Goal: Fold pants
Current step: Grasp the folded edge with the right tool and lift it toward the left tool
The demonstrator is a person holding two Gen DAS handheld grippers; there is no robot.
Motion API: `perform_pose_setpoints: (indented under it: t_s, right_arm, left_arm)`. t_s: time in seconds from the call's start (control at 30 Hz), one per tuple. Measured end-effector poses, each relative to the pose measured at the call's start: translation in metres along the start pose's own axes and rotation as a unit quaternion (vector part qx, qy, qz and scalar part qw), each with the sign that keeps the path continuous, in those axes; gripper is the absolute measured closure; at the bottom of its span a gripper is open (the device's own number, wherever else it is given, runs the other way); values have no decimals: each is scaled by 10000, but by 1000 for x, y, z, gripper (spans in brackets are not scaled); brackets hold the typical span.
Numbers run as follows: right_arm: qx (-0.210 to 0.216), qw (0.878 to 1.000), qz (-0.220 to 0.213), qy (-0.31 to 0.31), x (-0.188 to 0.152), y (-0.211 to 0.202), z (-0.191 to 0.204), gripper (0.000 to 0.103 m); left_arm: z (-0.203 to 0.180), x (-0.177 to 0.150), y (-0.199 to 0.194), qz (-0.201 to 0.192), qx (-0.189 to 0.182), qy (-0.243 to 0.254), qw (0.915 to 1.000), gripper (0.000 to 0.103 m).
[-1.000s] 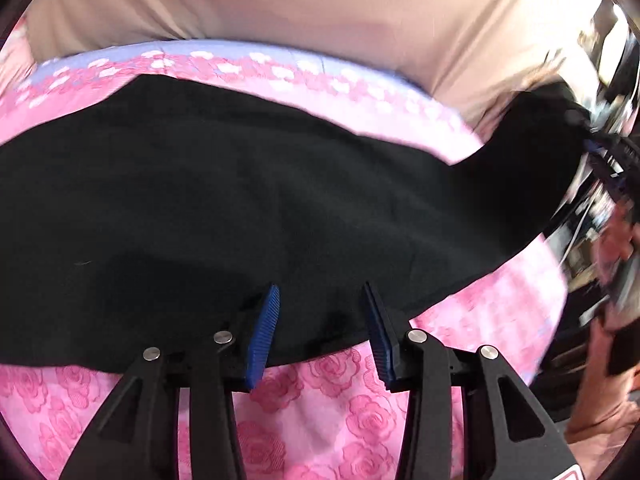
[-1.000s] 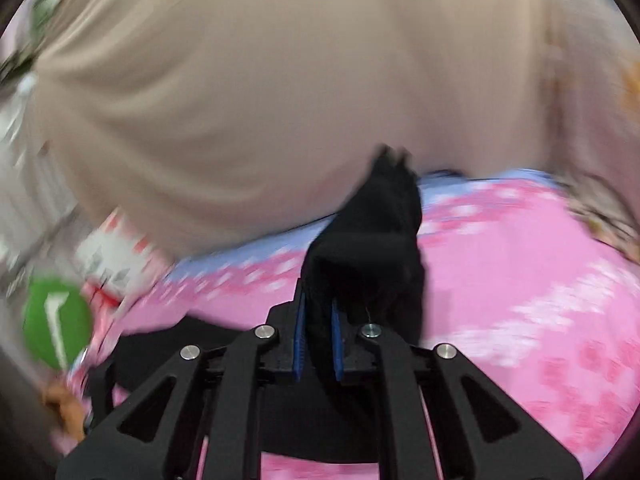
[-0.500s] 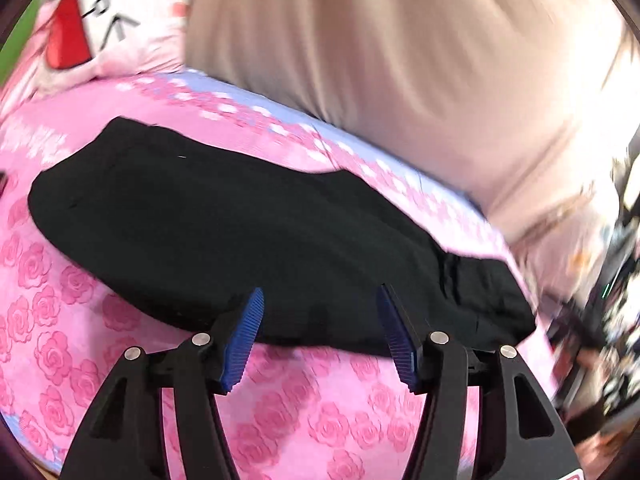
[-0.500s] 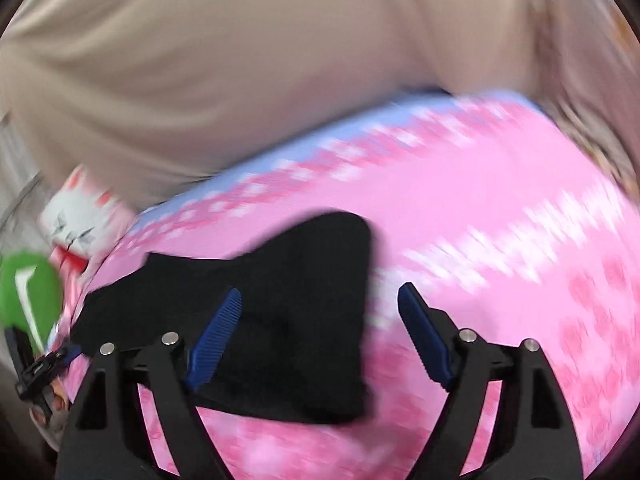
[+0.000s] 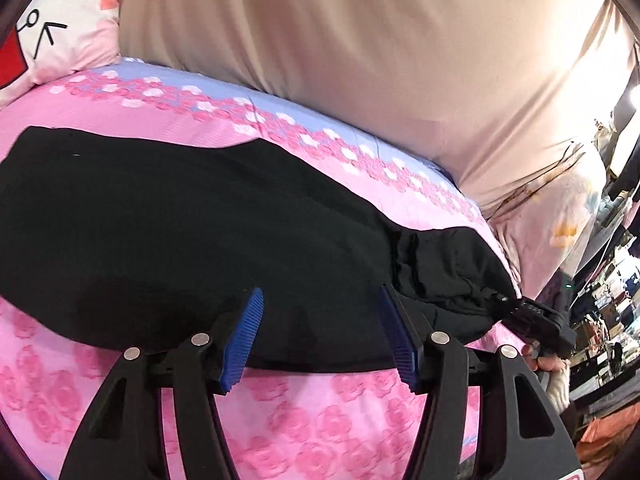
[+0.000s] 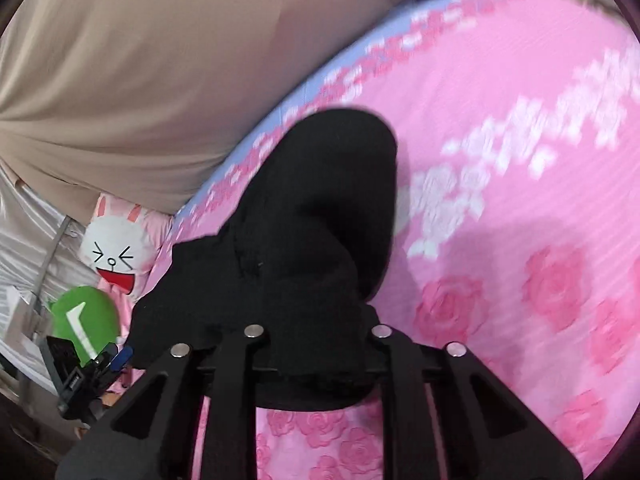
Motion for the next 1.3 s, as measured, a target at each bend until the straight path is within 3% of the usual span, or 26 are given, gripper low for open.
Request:
perform_pose_setpoints:
  t_s: [0.03, 0.1, 0.23, 0.3, 0.33, 0.37, 0.4, 0.43, 0.5, 0.53, 0.63, 0.67, 0.73, 0.8, 0.83, 0.87, 0.9, 0.93, 1.0, 1.1, 1.2, 1.23, 1.3]
  right_arm:
    - [-178, 9996, -171, -102, 5, -22, -6, 89]
    - [-99, 9994, -333, -82, 6, -46, -15, 89]
    - [-1217, 9899, -726, -103, -2, -114, -54, 89]
    - [-1550, 9869, -438, -10, -19, -130, -90, 84]
    - [-1740, 9844, -279, -14, -23, -132, -98, 70]
    - [-2380, 9712, -148, -33, -32, -137, -107, 62]
    - [-2961, 9549, -176, -111, -36, -144, -106, 62]
    - [-3200, 9460, -382, -342, -37, -157, -96, 61]
    - [-2939, 9491, -867, -731, -32, -177, -67, 59]
    - [-2621, 9551, -924, -1032, -26, -177, -44, 52]
    - [-1892, 9596, -437, -2038, -25, -140, 17, 35]
    - [-1746, 9551, -205, -2384, -30, -121, 31, 35]
    - [-1925, 9281, 295, -3174, -45, -74, 49, 35]
    - [-2157, 9124, 639, -3419, -53, -44, 44, 39]
    - [-2159, 9155, 753, -3310, -51, -34, 35, 55]
    - [-2182, 9230, 694, -3092, -43, -35, 29, 77]
    - [-2224, 9267, 686, -2951, -37, -38, 29, 89]
    - [-2147, 9376, 481, -2693, -24, -50, 30, 91]
    - [-1940, 9479, -54, -2525, 0, -77, 49, 92]
    - [-1503, 9502, -412, -2700, 9, -95, 89, 92]
    - [-820, 9564, 31, -2803, -8, -55, 115, 90]
    - [-773, 9528, 457, -2901, -25, -23, 117, 87]
    - [-1109, 9397, 1030, -3066, -46, 19, 111, 84]
  left_arm:
    - [-3, -1, 2, 20, 2, 9, 10000, 46]
    - [-13, -4, 5, 40, 37, 149, 9999, 46]
    - [-20, -11, 22, 140, 326, 379, 9986, 44]
    - [-17, -15, 38, 287, 427, 383, 9979, 44]
    - [-16, -18, 47, 393, 422, 380, 9976, 43]
    - [-16, -20, 54, 356, 551, 421, 9970, 43]
    - [-20, -22, 56, 298, 655, 532, 9960, 41]
    - [-26, -24, 57, 272, 707, 673, 9949, 35]
    - [-30, -24, 58, 287, 696, 726, 9945, 28]
    - [-31, -24, 59, 304, 719, 730, 9943, 27]
    - [-30, -22, 58, 275, 702, 640, 9951, 27]
    - [-29, -22, 55, 256, 643, 569, 9960, 27]
    - [-27, -20, 46, 231, 492, 402, 9977, 27]
    - [-23, -18, 34, 195, 400, 307, 9985, 27]
    - [-21, -17, 27, 134, 441, 314, 9984, 27]
    - [-17, -15, 18, 39, 499, 330, 9982, 27]
    - [-13, -13, 10, -36, 528, 315, 9981, 27]
    - [-9, -10, 2, -113, 536, 275, 9981, 27]
    - [8, 0, -22, -328, 429, 45, 9985, 27]
    - [37, 14, -46, -536, 274, -470, 9971, 27]
    - [77, 24, -61, -751, 254, -1202, 9896, 27]
    - [87, 25, -62, -775, 239, -1412, 9867, 27]
    - [110, 23, -65, -816, 136, -1910, 9781, 27]
Point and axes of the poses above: each gripper's, at about its wrist camera, not at the fingertips, and y roughly the way its jaws point, z to its left, x to its top, the point moved 2 cm from there along y, roughly the way its jaws point, and after that the axes turned 13 degrees about -y, right-handed, at the moved point
